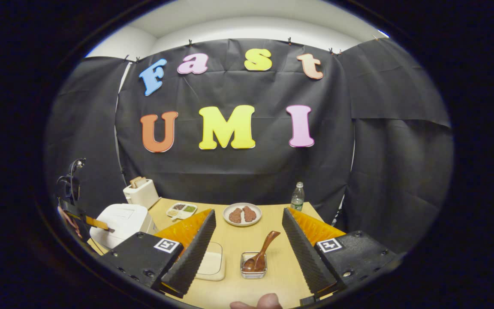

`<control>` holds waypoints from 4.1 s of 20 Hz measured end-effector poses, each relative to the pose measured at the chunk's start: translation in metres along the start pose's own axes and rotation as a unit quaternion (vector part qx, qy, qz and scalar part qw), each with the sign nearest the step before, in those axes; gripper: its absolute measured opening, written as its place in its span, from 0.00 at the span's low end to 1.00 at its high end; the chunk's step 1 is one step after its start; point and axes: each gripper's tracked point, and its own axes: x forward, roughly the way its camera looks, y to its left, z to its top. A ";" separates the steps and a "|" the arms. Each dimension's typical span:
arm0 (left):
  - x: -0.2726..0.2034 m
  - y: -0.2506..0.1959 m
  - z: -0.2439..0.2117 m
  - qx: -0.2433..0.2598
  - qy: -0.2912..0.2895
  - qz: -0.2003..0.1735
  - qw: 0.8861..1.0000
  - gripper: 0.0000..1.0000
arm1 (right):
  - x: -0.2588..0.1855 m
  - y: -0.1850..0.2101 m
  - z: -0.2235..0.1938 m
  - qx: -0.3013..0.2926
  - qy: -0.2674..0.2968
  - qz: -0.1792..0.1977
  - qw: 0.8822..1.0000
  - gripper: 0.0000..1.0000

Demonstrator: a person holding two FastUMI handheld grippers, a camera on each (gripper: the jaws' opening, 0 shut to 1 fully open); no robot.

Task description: Close the left gripper, press the button to open the rice cooker; take a wooden spoon from the chopstick holder with the right hand, scoop a spoonful of rice and pour it into the rice cooker, then put the wooden spoon back into the chopstick holder.

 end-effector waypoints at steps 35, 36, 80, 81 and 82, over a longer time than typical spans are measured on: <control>-0.125 -0.060 0.177 0.048 -0.349 -0.016 0.936 0.94 | -0.022 -0.021 0.005 0.016 -0.016 -0.020 1.000 1.00; -0.129 -0.064 0.173 0.049 -0.350 -0.019 0.935 0.94 | -0.020 -0.023 0.003 0.015 -0.014 -0.019 1.000 1.00; -0.140 -0.102 0.141 0.042 -0.338 0.050 0.939 0.94 | 0.170 -0.044 -0.185 0.120 0.230 0.057 0.964 0.17; -0.141 -0.099 0.142 0.045 -0.340 0.043 0.938 0.94 | 0.164 -0.043 -0.178 0.118 0.223 0.048 0.966 0.14; -0.141 -0.095 0.142 0.049 -0.342 0.035 0.938 0.94 | 0.159 -0.042 -0.169 0.115 0.215 0.039 0.969 0.13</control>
